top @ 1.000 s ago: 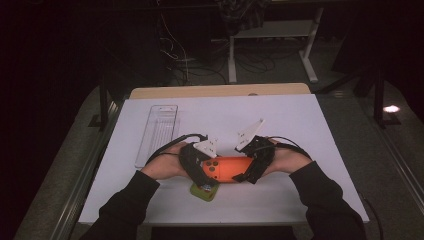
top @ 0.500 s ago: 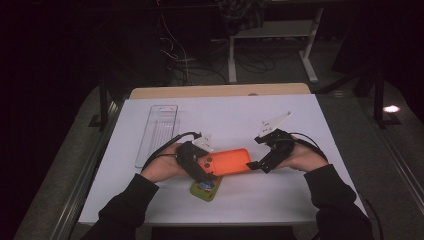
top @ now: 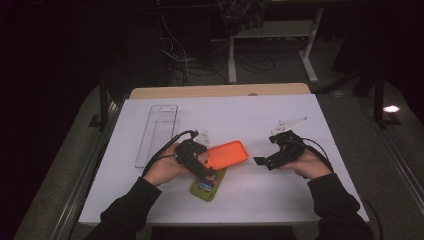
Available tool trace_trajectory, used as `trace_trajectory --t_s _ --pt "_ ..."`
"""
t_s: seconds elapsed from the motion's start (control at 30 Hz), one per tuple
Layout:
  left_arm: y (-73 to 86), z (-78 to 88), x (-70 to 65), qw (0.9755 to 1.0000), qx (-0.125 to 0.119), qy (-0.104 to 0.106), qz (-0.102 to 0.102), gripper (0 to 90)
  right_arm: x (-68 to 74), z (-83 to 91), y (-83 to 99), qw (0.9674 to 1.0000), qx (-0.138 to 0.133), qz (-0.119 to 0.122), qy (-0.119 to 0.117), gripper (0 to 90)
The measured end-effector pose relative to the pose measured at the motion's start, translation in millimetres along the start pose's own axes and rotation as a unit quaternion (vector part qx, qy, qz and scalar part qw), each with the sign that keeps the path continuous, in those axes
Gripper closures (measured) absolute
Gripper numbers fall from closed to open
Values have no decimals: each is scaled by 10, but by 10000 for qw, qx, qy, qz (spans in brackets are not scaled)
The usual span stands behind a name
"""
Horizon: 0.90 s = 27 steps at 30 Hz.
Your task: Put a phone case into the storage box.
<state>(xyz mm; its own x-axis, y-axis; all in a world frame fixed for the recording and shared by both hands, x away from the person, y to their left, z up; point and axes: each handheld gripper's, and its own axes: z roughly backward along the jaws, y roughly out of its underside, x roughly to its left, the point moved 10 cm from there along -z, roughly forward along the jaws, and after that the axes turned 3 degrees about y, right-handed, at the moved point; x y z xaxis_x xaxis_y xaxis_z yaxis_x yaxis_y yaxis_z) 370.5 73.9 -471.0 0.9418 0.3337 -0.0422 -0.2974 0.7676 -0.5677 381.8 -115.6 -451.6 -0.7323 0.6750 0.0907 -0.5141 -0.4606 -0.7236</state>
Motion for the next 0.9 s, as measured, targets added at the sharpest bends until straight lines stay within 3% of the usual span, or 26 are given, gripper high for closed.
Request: trace_trajectory --t_s 0.03,0.07,0.2,0.43,0.9 --pt "-19 -12 1 9998 -116 -47 184 166 0 -5 13 10000 -28 -46 43 1" --pt "-2 4 28 9999 -31 -71 118 165 2 -15 29 9999 -31 -112 89 1" --pt "4 15 61 9993 -79 -190 317 165 -28 -67 47 9977 -368 -395 421 1" --pt "-13 38 87 9983 -185 -268 478 165 24 -173 99 9938 -624 -723 565 0" --pt "-28 61 80 9980 -240 -242 540 165 91 -430 122 9955 -529 -480 621 1"
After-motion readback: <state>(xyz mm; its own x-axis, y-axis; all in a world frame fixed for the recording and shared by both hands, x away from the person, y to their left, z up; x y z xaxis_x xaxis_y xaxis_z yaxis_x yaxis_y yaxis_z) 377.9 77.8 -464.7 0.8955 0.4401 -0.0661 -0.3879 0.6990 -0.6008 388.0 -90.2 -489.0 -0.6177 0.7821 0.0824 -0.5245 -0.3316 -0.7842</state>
